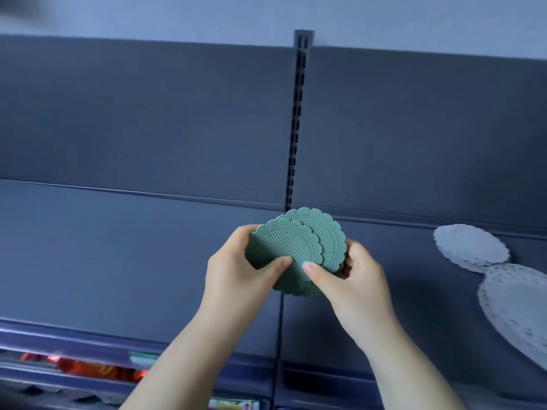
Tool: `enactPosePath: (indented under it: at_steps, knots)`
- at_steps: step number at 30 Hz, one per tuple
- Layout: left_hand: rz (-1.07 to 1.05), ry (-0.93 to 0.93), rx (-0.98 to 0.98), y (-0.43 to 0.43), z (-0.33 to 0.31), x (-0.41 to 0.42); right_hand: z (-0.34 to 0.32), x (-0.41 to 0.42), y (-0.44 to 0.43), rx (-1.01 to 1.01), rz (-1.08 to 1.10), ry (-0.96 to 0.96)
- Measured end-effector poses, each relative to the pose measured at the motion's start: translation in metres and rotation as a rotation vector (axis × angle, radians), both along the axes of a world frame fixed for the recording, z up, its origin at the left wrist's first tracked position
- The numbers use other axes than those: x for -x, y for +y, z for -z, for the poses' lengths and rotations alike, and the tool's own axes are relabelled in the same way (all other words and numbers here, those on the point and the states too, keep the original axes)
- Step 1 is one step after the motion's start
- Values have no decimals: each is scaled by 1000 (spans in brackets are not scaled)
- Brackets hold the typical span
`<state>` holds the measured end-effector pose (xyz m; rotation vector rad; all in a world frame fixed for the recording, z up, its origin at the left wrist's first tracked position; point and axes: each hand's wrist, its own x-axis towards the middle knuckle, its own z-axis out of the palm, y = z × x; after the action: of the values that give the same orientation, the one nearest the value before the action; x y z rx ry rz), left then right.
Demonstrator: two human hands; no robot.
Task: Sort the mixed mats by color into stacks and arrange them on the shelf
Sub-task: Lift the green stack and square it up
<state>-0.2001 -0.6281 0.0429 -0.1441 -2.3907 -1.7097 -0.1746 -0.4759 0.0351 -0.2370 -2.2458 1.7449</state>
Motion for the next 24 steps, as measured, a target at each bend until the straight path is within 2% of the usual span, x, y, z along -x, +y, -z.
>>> enactPosePath:
  at_steps: [5, 11, 24]
  knots:
    - [-25, -4, 48, -96, 3, 3, 3, 4, -100, -32, 13, -2]
    - [-48, 5, 14, -189, 8, 8, 8, 6, -193, -39, 1, 36]
    - [-38, 38, 153, -200, 14, 44, 17, 45, -208, 43, 45, -66]
